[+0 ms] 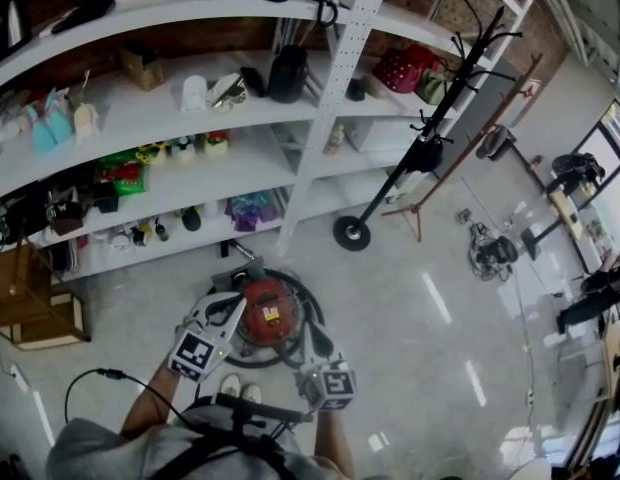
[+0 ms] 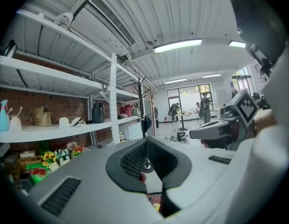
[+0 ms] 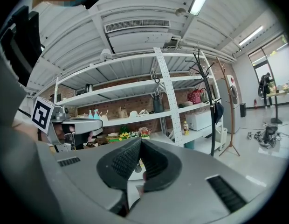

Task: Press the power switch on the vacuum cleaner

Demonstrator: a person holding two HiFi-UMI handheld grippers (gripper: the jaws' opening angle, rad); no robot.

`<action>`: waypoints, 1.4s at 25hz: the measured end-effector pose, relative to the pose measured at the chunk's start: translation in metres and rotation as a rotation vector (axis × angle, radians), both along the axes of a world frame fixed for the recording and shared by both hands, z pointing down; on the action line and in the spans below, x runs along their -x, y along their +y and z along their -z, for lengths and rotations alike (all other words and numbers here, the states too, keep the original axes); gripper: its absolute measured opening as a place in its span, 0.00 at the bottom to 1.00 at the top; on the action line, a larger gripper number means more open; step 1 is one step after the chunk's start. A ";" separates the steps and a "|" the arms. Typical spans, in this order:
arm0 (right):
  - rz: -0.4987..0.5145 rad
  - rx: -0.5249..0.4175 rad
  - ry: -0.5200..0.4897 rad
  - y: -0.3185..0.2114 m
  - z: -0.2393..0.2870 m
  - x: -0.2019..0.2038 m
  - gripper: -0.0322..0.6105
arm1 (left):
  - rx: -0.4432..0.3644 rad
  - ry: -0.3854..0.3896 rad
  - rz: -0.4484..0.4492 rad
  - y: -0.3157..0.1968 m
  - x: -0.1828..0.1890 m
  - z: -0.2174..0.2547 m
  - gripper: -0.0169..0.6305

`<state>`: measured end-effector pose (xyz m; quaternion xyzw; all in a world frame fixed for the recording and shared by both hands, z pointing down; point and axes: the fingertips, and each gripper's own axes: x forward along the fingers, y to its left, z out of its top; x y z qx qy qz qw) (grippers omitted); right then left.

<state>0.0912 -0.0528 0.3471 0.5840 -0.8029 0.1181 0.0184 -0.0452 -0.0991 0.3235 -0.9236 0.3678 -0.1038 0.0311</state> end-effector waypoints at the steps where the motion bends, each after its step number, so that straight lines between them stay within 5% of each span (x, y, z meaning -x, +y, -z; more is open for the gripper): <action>1: -0.001 0.004 -0.001 0.001 0.000 0.000 0.07 | -0.001 0.001 0.003 0.000 0.001 0.000 0.04; 9: -0.010 -0.014 -0.002 0.001 0.007 -0.005 0.07 | 0.006 0.052 0.024 0.000 -0.001 0.006 0.04; 35: -0.011 -0.023 0.009 0.002 0.007 -0.002 0.07 | -0.017 0.045 0.020 -0.005 0.004 0.015 0.04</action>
